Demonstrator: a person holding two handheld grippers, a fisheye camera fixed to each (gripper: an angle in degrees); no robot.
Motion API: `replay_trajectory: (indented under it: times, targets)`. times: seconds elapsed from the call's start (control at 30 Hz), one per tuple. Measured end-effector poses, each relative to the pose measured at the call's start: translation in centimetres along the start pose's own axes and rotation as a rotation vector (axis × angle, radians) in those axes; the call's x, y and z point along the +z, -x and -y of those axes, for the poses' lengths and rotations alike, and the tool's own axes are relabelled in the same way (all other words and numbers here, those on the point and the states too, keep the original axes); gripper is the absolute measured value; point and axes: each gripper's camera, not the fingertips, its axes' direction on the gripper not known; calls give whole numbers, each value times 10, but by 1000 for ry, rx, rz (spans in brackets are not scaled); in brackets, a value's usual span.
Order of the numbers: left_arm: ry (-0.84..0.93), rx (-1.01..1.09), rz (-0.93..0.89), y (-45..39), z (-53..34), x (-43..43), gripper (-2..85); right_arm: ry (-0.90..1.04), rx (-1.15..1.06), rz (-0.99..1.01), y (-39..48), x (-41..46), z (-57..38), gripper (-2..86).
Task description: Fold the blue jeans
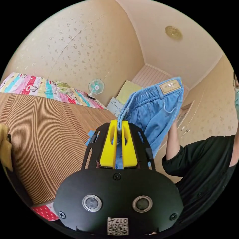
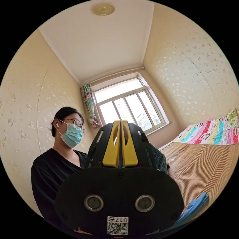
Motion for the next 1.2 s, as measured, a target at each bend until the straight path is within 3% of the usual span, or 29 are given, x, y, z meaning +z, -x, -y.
replay_trajectory:
  times: [0.27, 0.47, 0.6, 0.83, 1.2]
  targets:
    - [-393, 352, -175, -138, 141, -154, 29, -73, -218, -136, 125, -80, 77, 2]
    - [-485, 613, -60, -278, 220, -223, 32, -88, -485, -363, 262, -49, 153, 1]
    - [-438, 686, 65, -342, 277, -252, 35, -91, -526, -497, 310, -32, 219, 0]
    - [-314, 637, 238, -380, 361, -245, 35, -75, -520, -785, 323, 22, 301, 0]
    - [-192, 569, 189, -377, 394, -237, 35, -71, -423, -710, 321, 66, 326, 1]
